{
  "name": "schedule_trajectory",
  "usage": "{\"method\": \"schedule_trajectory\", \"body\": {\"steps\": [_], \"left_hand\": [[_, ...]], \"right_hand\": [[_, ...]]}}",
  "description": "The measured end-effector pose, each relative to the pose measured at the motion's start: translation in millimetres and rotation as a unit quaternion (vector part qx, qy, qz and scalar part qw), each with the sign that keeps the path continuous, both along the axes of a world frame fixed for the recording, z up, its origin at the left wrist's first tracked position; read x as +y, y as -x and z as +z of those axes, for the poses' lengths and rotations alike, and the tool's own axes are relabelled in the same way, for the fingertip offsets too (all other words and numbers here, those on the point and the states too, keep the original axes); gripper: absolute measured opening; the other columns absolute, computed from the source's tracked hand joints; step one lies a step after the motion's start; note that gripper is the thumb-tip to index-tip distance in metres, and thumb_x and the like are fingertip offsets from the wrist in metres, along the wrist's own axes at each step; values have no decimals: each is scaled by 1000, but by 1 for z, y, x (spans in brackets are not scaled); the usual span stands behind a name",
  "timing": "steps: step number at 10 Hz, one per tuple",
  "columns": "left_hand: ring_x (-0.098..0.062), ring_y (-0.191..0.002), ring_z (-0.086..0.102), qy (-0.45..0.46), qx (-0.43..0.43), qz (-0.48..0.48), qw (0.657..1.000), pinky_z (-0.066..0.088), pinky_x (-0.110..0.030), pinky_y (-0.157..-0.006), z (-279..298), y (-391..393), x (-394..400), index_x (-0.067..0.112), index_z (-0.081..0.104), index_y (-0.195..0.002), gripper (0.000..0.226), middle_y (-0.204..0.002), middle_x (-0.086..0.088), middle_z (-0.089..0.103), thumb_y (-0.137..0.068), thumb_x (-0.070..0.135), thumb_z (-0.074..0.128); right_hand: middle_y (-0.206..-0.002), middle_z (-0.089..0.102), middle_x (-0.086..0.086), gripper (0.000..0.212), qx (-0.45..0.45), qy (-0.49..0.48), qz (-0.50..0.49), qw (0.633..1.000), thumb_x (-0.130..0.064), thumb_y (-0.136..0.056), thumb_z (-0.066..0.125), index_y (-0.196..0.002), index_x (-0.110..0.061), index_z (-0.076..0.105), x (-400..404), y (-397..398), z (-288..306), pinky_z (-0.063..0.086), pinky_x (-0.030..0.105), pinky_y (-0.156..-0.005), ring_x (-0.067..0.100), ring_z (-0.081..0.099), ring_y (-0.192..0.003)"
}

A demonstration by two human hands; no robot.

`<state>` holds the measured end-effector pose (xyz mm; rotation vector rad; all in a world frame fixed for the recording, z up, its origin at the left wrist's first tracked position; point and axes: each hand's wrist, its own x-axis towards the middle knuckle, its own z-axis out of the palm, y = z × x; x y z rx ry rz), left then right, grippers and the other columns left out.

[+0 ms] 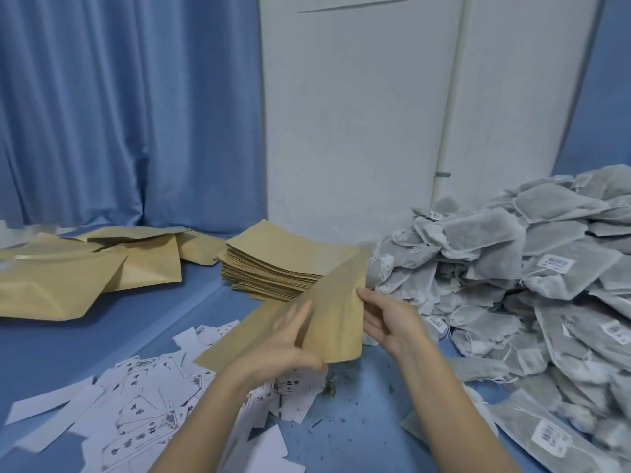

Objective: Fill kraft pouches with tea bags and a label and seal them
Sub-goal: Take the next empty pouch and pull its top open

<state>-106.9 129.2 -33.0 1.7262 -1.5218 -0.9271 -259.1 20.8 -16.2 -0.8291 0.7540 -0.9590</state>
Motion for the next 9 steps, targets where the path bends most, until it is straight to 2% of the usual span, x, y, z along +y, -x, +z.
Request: {"method": "schedule_trajectory", "body": {"steps": [1,2,3,4,5,6,7,8,9], "left_hand": [[-1,-131,29,92,139,56,984,26,-24,-99,18,21,-8,36,29,-146,81,-152,13,27,-75,38,67],[-6,-120,42,149,115,170,967,30,-24,-92,29,41,-28,27,47,-137,56,-141,7,46,-87,47,59],[-17,-119,52,138,1,253,957,40,-31,-96,32,47,-41,22,55,-128,61,-129,2,58,-82,61,56],[-21,-112,56,120,-62,289,948,45,-33,-91,32,49,-45,19,61,-118,62,-117,-1,64,-79,66,56],[-24,-98,61,117,-51,281,951,51,-36,-86,30,46,-50,18,69,-98,48,-98,-3,69,-82,62,55],[-24,-83,64,129,6,282,951,52,-38,-81,28,47,-51,15,70,-78,44,-79,-4,69,-87,54,53],[-28,-80,65,173,21,296,939,52,-41,-79,26,51,-51,5,70,-75,44,-75,-10,70,-94,38,46],[-31,-83,63,209,-49,285,934,49,-33,-73,18,61,-50,4,69,-82,37,-80,-13,69,-98,24,42],[-37,-88,60,241,-22,274,931,35,-8,-53,13,73,-47,-5,64,-92,26,-90,-23,66,-97,12,45]], "right_hand": [[-68,72,8,7,-31,-24,15,999,-3,-77,70,-82,-1,66,3,-4,-5,52,20,-46,14,69,-57],[-72,73,9,9,-41,-18,18,999,-4,-75,71,-83,-1,68,8,-10,-8,55,21,-51,14,70,-60],[-75,73,11,4,-35,19,19,999,-4,-76,71,-79,-1,71,13,-14,-10,55,22,-53,15,70,-65],[-80,73,11,8,-16,52,30,998,-3,-80,67,-87,-1,71,17,-14,-11,54,21,-56,14,71,-69],[-77,73,7,7,-12,57,55,997,-5,-83,65,-88,-3,70,19,-10,-10,54,20,-55,11,70,-66],[-75,73,6,8,-17,49,78,996,-10,-82,67,-85,-4,71,22,-5,-9,54,21,-55,12,69,-64],[-76,71,7,9,9,73,73,995,-15,-83,68,-85,-6,71,24,-1,-11,54,25,-57,13,67,-65],[-79,71,3,8,147,178,-30,973,-19,-83,67,-80,-13,72,22,-3,-15,56,30,-66,13,65,-73],[-75,69,-8,10,289,316,-100,898,-26,-86,60,-86,-20,69,23,-1,-10,51,17,-64,6,64,-72]]}}
